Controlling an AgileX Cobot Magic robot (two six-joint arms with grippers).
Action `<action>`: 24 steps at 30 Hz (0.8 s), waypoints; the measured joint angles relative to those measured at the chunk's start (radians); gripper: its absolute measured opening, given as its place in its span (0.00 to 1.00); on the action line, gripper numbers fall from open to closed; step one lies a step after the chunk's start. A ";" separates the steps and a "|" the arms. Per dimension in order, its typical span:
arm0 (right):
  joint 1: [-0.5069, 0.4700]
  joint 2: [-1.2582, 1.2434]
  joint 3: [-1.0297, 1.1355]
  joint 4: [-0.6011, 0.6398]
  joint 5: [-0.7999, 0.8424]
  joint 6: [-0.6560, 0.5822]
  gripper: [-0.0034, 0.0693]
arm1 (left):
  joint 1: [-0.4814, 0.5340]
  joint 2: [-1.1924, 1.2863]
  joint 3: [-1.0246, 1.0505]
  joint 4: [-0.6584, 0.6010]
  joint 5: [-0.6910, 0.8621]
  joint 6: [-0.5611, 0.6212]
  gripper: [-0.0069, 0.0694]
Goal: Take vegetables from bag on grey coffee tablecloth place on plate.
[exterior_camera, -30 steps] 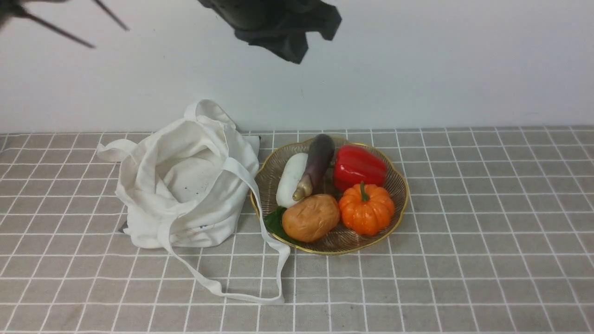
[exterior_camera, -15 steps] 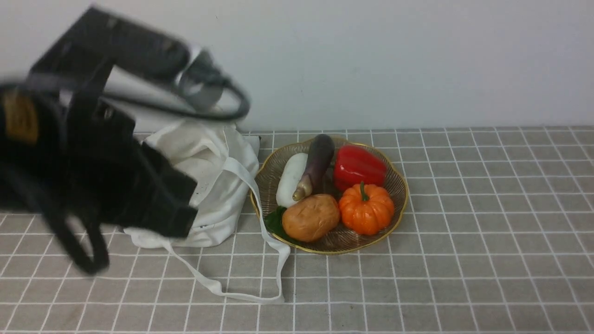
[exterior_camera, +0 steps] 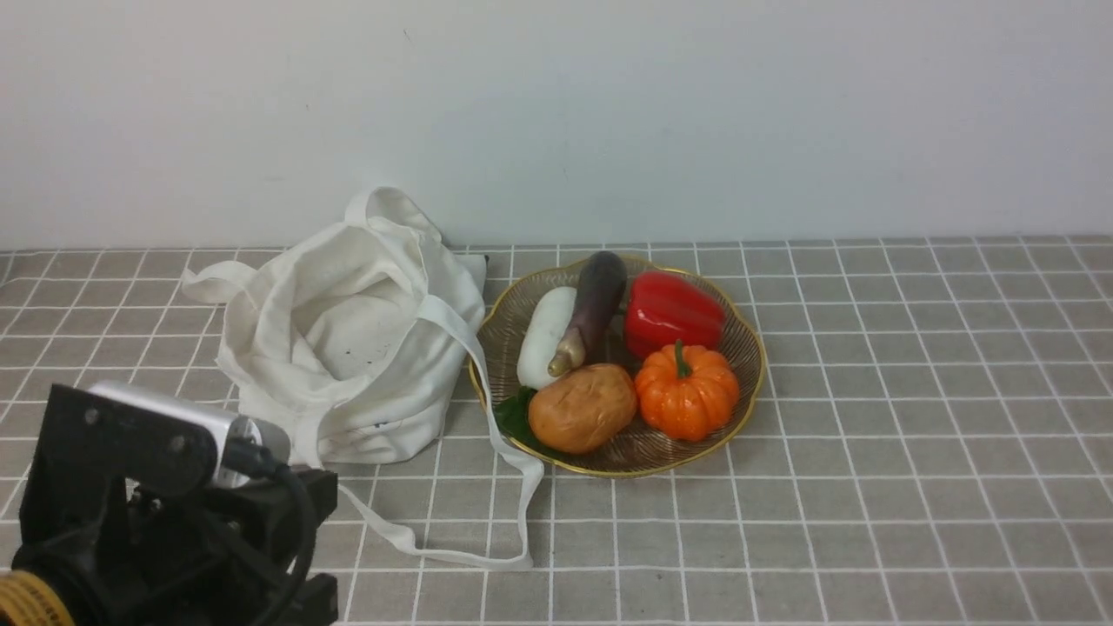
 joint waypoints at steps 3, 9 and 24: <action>0.000 0.000 0.000 0.000 0.000 0.000 0.03 | 0.000 0.000 0.022 0.000 0.004 0.000 0.08; 0.000 0.000 0.000 0.000 0.000 0.000 0.03 | 0.000 0.000 0.024 0.000 0.015 0.006 0.08; 0.000 0.000 0.000 0.000 0.000 0.000 0.03 | 0.029 -0.170 0.138 0.105 0.019 0.182 0.08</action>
